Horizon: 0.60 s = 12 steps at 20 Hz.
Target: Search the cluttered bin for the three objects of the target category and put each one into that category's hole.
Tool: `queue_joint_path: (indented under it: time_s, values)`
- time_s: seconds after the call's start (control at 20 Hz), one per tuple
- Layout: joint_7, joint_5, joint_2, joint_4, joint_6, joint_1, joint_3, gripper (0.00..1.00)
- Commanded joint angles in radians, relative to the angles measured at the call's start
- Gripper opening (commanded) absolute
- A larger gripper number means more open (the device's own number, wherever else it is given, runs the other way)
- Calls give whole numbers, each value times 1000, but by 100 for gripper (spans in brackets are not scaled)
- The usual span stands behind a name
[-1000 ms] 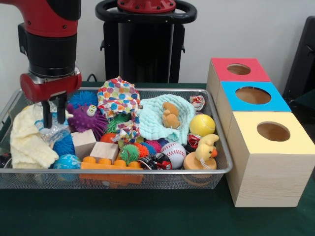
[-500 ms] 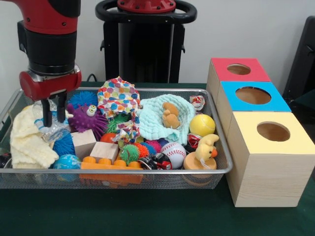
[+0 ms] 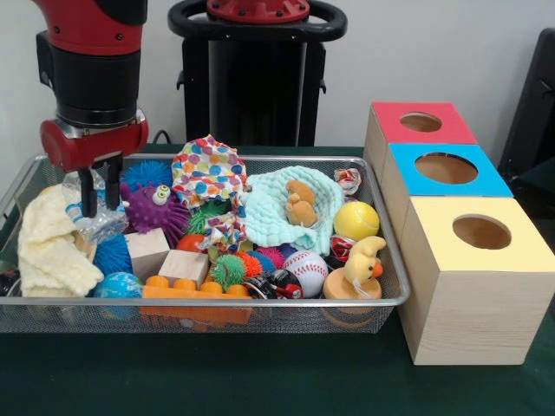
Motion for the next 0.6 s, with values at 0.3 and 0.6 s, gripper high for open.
queue_joint_path:
  time_s: [0.3, 0.6]
  values:
    - [1, 16, -40, 118, 60, 10, -4, 0]
    - [37, 27, -53, 141, 48, 20, -12, 0]
